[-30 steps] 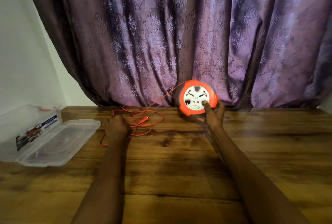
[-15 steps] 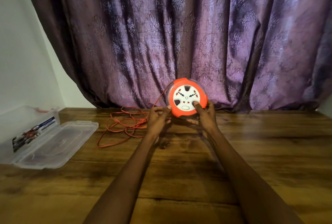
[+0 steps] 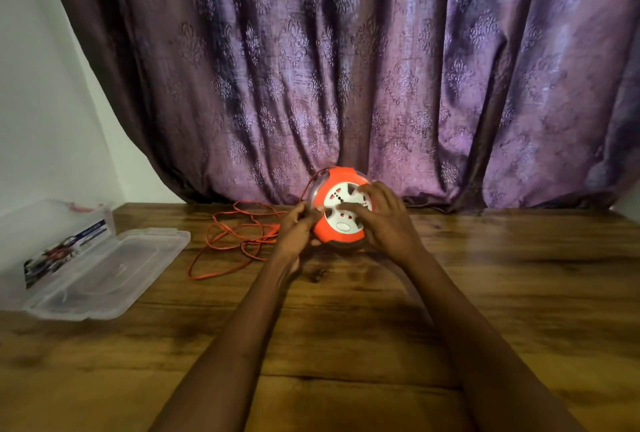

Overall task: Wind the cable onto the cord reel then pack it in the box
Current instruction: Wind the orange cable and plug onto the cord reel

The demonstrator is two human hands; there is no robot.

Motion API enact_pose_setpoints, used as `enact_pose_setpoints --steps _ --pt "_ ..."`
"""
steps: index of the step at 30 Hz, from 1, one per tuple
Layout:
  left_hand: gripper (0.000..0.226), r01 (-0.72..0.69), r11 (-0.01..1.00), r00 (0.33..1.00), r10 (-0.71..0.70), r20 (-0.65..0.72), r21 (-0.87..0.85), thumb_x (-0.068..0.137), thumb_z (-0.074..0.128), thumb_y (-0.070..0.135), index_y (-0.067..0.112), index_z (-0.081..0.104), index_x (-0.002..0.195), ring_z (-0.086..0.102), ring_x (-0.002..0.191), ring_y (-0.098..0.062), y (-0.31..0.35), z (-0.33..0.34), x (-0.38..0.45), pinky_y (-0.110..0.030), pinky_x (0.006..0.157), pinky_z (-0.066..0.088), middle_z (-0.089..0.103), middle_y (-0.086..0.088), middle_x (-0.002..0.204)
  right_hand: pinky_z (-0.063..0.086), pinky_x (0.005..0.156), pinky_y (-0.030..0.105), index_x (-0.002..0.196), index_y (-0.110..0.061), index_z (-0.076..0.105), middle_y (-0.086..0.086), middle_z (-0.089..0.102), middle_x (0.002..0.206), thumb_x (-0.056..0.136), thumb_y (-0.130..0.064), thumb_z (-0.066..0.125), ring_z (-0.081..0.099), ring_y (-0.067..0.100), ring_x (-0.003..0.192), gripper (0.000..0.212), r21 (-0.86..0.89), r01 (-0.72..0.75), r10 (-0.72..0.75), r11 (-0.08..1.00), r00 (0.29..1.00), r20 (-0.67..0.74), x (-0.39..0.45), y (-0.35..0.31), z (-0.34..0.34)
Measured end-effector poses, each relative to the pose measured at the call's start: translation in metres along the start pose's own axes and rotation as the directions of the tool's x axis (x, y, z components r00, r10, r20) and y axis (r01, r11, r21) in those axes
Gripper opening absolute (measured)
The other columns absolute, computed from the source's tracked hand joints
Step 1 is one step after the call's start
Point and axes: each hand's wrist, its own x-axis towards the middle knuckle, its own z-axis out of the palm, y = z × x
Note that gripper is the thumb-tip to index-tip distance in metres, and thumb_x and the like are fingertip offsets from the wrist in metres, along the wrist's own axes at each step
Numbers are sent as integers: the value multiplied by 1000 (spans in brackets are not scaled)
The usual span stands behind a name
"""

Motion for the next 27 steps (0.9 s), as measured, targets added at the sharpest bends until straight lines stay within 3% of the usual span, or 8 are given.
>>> enact_pose_setpoints --steps 8,13,15,17,18,20,23,27 --pt "30 -16 1000 1000 16 11 5 94 65 19 17 67 123 69 70 -11 -2 3 -5 -25 51 55 75 -1 97 34 93 45 128 -51 53 5 58 128 80 -60 57 48 31 122 49 -263 -63 100 963 987 129 3 -18 -1" --pt "37 -25 988 999 20 -38 -154 92 67 15 16 64 129 67 69 -8 -14 27 -14 -22 54 54 71 -7 97 41 87 42 129 -45 52 7 72 105 73 -63 67 59 32 105 61 -135 -558 567 819 823 37 10 -33 0" --pt "37 -32 978 999 22 -48 -207 92 67 13 17 64 129 68 75 -12 -21 36 -17 -24 57 56 72 -5 96 49 91 41 124 -38 58 8 73 109 69 -71 68 65 32 105 65 207 -809 793 550 583 177 15 -33 -3" --pt "37 -51 973 999 46 -28 -225 92 67 11 15 64 128 70 76 -12 -26 42 -19 -25 58 56 74 -5 97 56 73 35 110 -19 67 10 77 95 70 -68 72 72 25 77 64 566 -823 831 50 349 433 19 -34 -6" --pt "36 -63 972 998 61 -17 -226 91 67 10 13 64 128 70 75 -12 -28 43 -19 -24 57 56 75 -6 98 52 55 28 98 -12 67 11 77 80 74 -63 73 66 19 54 57 644 -745 799 -175 275 535 20 -35 -6" --pt "35 -70 972 998 67 -18 -222 91 68 12 10 64 126 71 74 -11 -28 43 -18 -24 56 56 75 -9 99 33 37 16 86 -10 64 10 73 62 80 -55 74 49 13 31 46 681 -649 767 -340 228 600 20 -34 -2" --pt "30 -55 981 997 45 -59 -186 92 68 18 15 67 122 71 81 -13 -25 35 -15 -26 59 57 76 -5 101 35 35 17 89 -8 67 7 73 61 88 -48 69 48 13 31 40 694 -696 770 -185 336 543 17 -29 1" --pt "29 -48 986 994 32 -101 -158 91 68 21 17 68 120 71 74 -11 -15 17 -9 -24 51 54 77 -5 100 54 79 39 88 -24 66 -3 74 89 86 -43 67 67 22 85 18 394 -741 741 545 645 188 7 -20 1"
